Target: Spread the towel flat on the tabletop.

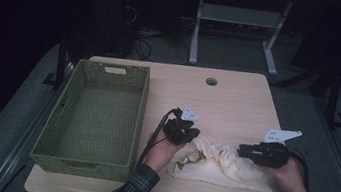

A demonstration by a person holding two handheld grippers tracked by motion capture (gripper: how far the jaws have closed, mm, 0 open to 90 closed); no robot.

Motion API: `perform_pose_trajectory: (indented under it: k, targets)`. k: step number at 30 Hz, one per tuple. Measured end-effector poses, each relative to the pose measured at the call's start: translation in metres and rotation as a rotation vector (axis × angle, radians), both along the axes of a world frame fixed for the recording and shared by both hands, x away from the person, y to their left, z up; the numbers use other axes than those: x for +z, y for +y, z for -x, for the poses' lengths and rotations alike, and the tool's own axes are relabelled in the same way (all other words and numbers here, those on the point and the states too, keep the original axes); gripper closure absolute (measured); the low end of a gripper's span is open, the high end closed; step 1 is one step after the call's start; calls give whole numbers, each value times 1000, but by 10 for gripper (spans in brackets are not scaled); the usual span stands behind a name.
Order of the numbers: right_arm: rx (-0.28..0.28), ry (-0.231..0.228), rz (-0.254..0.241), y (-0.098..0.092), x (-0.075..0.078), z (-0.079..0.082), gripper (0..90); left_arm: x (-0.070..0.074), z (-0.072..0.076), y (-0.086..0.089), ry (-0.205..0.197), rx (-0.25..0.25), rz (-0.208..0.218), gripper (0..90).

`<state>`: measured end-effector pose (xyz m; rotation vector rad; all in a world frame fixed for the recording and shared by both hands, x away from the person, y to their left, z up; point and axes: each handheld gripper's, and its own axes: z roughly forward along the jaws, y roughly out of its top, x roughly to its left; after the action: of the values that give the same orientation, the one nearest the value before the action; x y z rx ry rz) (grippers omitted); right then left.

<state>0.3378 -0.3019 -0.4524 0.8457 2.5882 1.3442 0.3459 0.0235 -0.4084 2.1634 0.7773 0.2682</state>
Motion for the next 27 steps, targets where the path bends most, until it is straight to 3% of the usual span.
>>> perform_pose_trajectory:
  k: [2,7,12,17,22,23,27]
  targets:
    - [-8,29,-15,0,-4,-6,707,0,0,1,-1,-2,0,882]
    - [-20,37,-21,6,-7,-18,703,0,0,0,1,-1,-2,882]
    - [-28,56,-2,17,-12,-31,704,0,0,1,1,-1,2,882]
    - [-23,93,32,19,-20,-31,705,0,0,1,1,0,3,882]
    - [-10,87,65,22,-23,-30,749,1,1,1,-3,-2,2,882]
    - [-9,64,86,22,-23,-28,821,1,1,1,-2,-1,3,882]
    - [2,42,94,23,-23,-24,870,1,0,1,-1,1,2,882]
